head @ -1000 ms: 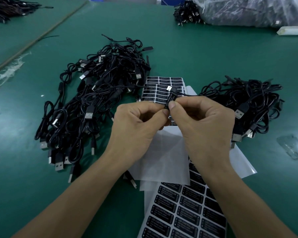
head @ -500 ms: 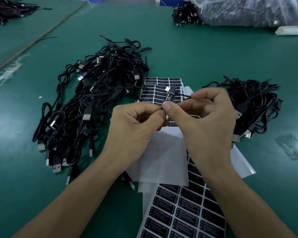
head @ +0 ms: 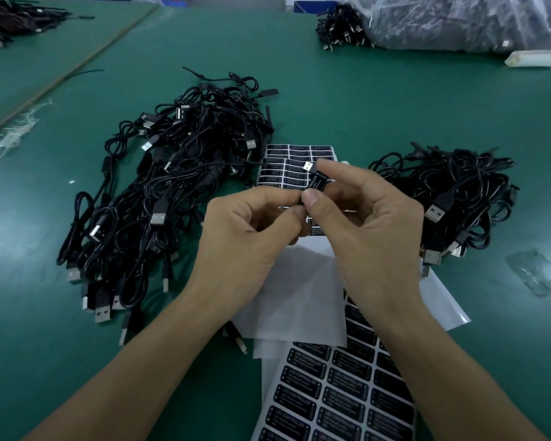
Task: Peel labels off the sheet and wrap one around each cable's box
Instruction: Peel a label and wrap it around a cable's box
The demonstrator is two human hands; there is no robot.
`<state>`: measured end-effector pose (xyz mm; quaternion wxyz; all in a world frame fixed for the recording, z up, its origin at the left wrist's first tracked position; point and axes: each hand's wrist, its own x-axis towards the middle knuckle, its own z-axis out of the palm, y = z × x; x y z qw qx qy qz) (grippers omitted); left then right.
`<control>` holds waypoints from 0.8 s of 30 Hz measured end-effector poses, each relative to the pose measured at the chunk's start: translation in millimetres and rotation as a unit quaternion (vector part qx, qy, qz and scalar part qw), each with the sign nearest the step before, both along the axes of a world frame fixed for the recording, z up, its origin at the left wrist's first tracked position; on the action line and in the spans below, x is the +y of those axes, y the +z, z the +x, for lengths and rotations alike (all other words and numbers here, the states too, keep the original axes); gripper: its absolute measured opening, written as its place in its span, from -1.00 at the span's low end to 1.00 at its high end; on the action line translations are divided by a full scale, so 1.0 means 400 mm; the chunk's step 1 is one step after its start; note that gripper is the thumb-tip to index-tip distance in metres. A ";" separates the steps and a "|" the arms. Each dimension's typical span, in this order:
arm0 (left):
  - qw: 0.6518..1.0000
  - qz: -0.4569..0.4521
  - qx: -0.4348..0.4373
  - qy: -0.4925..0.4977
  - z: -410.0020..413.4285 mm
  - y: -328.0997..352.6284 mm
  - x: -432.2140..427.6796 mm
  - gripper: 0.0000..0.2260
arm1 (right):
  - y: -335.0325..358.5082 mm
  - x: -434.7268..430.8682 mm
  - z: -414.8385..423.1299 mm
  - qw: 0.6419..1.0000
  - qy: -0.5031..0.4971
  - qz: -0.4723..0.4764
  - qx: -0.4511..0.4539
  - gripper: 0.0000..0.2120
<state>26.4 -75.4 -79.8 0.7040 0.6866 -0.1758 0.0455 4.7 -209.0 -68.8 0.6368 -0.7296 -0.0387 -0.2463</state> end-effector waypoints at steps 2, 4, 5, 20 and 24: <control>1.000 0.008 -0.004 -0.002 -0.002 -0.002 0.002 -0.87 | 0.000 -0.002 -0.002 1.000 -0.009 -0.008 -0.003 -0.73; 1.000 0.022 -0.010 -0.004 -0.003 -0.003 0.003 -0.87 | -0.001 -0.003 -0.004 1.000 -0.022 -0.017 -0.007 -0.74; 0.999 0.030 -0.013 -0.004 -0.004 -0.002 0.003 -0.86 | -0.002 -0.004 -0.005 0.999 -0.032 -0.023 -0.008 -0.74; 0.997 0.049 0.012 0.050 0.004 -0.010 0.002 -0.95 | 0.012 -0.009 -0.010 0.995 -0.046 -0.055 -0.071 -0.79; 0.998 0.031 0.012 0.048 0.005 -0.008 0.002 -0.93 | 0.016 -0.015 -0.004 0.999 -0.016 -0.006 -0.048 -0.73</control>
